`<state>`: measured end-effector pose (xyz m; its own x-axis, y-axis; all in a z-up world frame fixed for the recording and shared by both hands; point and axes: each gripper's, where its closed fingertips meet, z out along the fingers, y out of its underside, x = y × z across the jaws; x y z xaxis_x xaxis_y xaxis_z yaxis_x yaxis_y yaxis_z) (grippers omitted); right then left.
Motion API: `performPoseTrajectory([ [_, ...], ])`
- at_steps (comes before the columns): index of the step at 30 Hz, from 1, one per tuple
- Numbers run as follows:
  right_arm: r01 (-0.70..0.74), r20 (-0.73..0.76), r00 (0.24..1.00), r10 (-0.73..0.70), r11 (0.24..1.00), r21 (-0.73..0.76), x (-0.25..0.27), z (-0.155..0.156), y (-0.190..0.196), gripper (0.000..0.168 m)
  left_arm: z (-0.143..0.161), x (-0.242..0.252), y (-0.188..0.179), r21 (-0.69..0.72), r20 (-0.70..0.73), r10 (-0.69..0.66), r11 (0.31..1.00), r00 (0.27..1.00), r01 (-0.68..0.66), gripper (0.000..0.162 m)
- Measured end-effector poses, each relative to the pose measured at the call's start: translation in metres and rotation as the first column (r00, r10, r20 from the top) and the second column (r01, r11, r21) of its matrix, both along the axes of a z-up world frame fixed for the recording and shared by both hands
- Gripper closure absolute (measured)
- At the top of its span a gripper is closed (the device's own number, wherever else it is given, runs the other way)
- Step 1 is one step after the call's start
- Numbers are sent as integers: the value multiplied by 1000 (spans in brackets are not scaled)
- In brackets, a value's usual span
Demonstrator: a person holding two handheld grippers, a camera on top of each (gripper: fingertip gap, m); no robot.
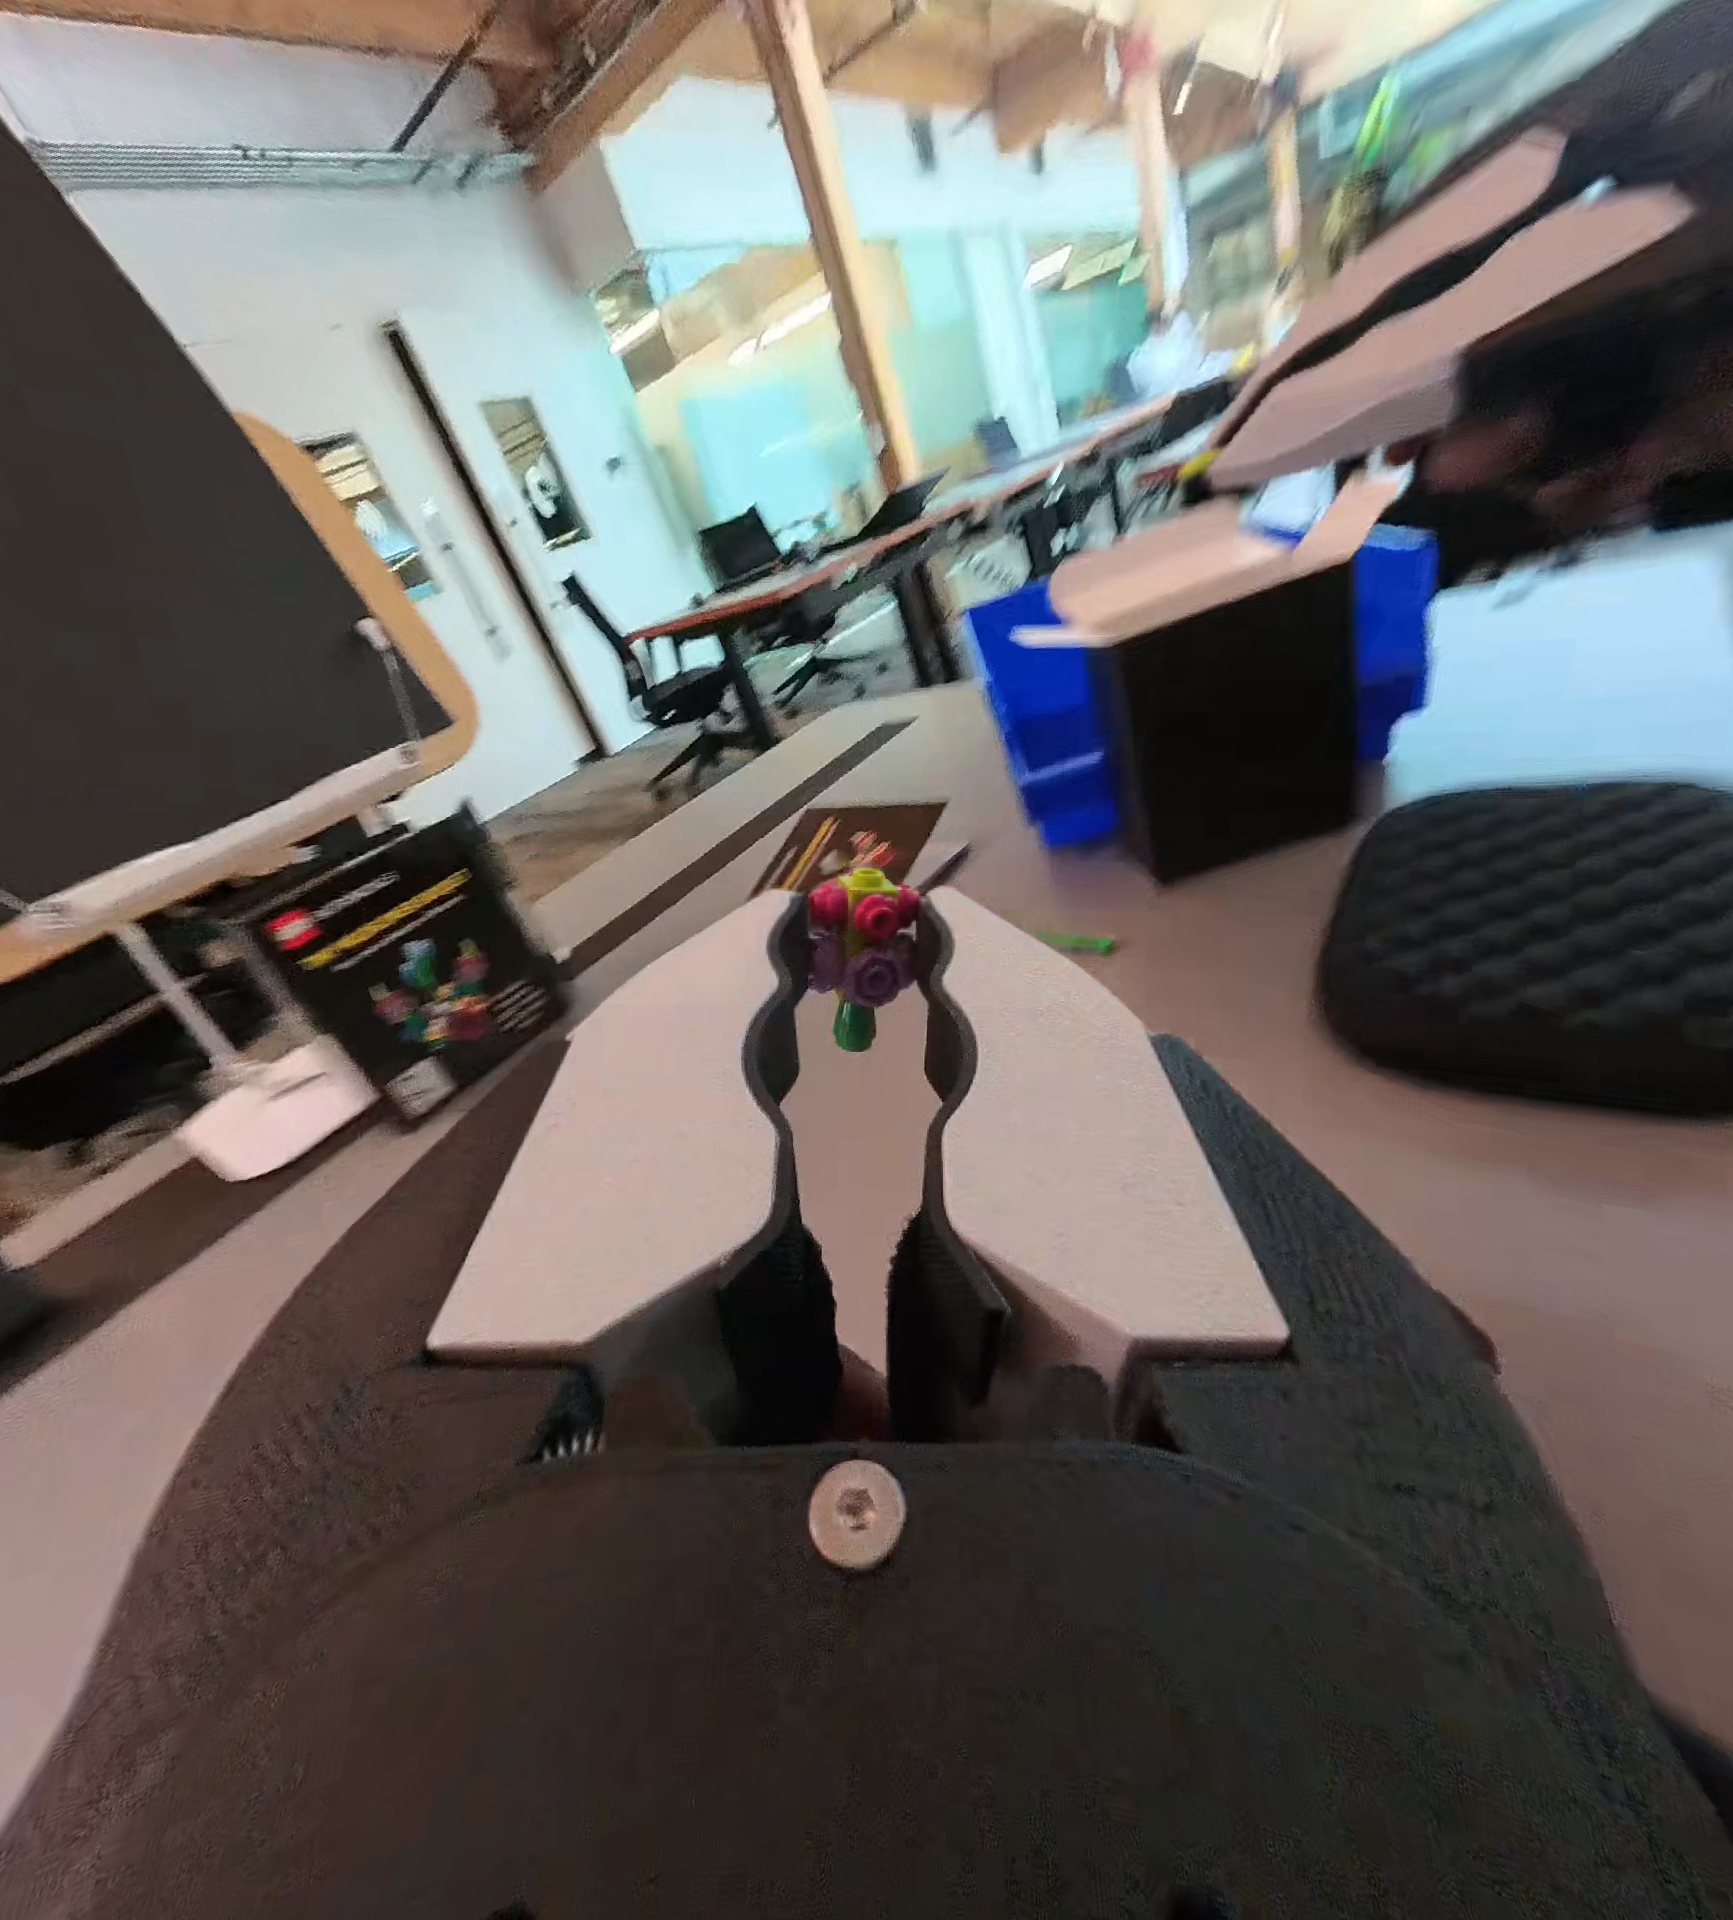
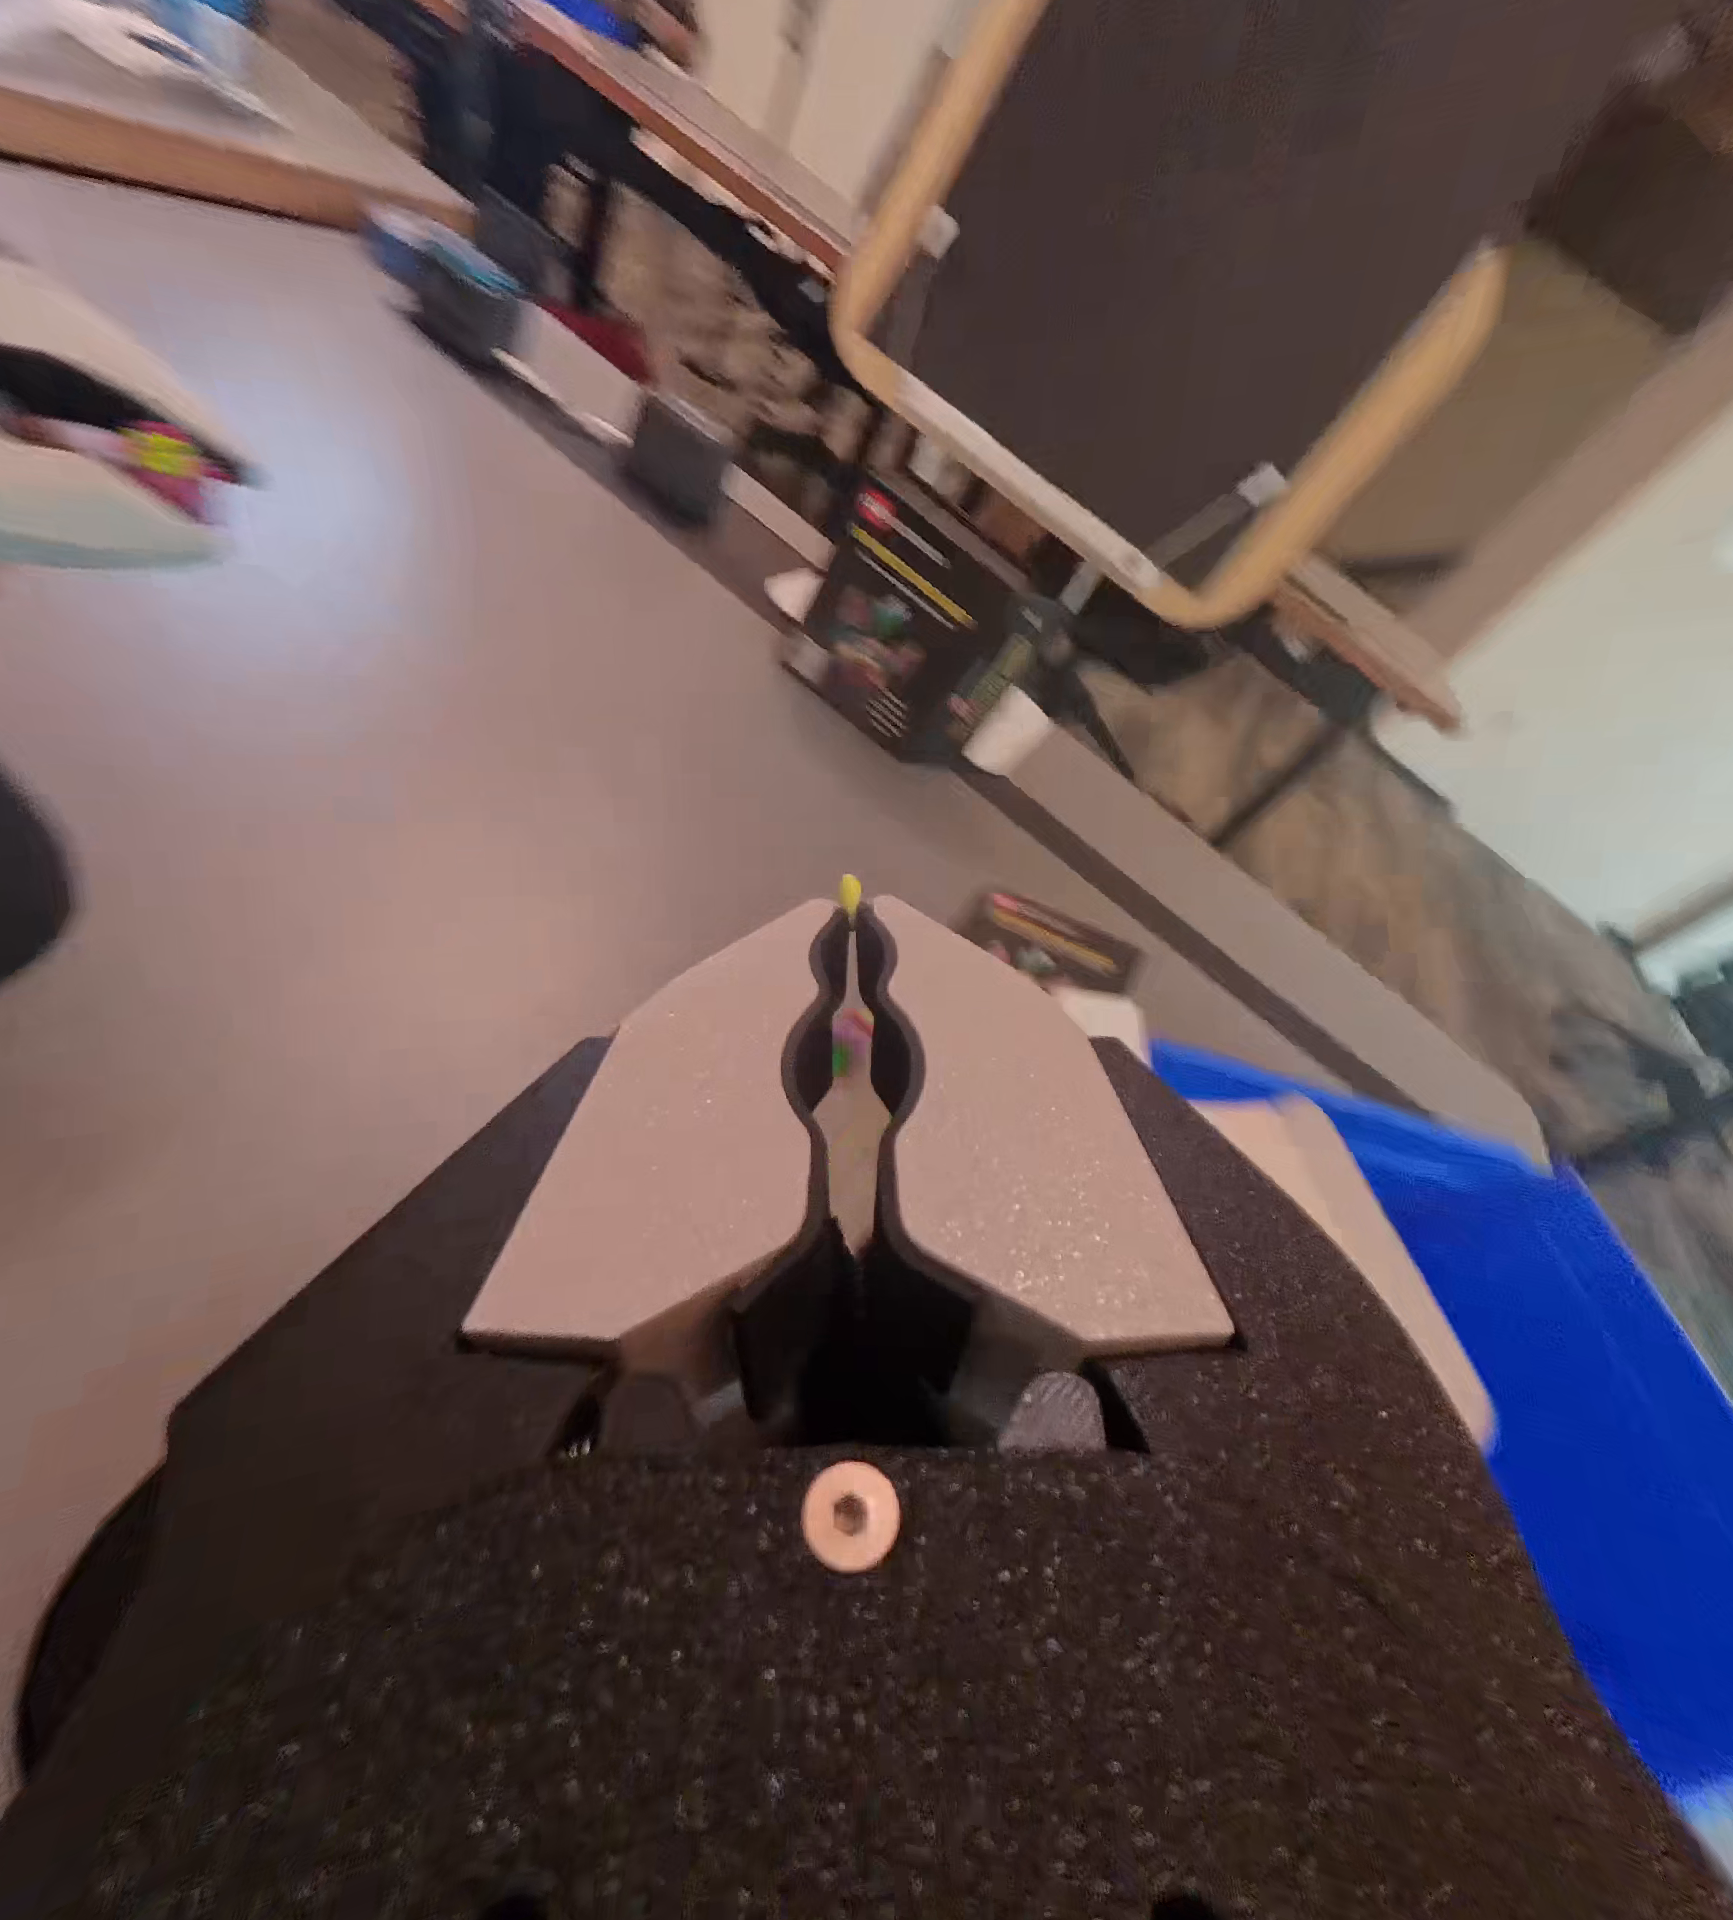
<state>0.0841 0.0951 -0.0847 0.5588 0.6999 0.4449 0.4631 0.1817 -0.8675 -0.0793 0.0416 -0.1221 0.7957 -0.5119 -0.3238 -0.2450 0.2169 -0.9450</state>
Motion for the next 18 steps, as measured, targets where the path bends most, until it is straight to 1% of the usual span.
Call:
performPoseTrajectory([
  [2,152,9,988,-152,988,-35,32,4,24,166,5,15,-4,-1,129,-89,996,988,90,142],
  [3,227,29,974,-226,973,-40,47,3,36,166,8,23,-7,1,197,-143,989,970,146,142],
  [4,286,72,957,-281,955,-79,59,-5,45,166,11,28,-8,3,265,-184,982,947,190,142],
  [6,371,144,926,-349,912,-173,76,-25,58,166,12,33,-10,-3,372,-238,966,897,258,142],
  [8,417,180,905,-385,885,-209,85,-39,67,165,9,33,-8,-19,431,-256,956,865,292,142],
  [9,438,189,895,-403,874,-210,89,-42,70,162,8,32,-7,-26,448,-261,952,855,304,142],
  [12,454,177,888,-425,872,-185,93,-40,73,156,8,30,-7,-28,464,-268,948,844,316,142],
  [15,457,163,887,-432,874,-165,94,-35,74,154,4,32,-5,-42,434,-258,951,863,305,142],
  [17,399,111,916,-385,904,-157,83,-28,69,153,2,34,-6,-43,413,-261,951,873,305,142],
  [18,334,73,942,-326,928,-165,71,-25,63,153,2,36,-6,-42,401,-265,951,877,307,142],
])
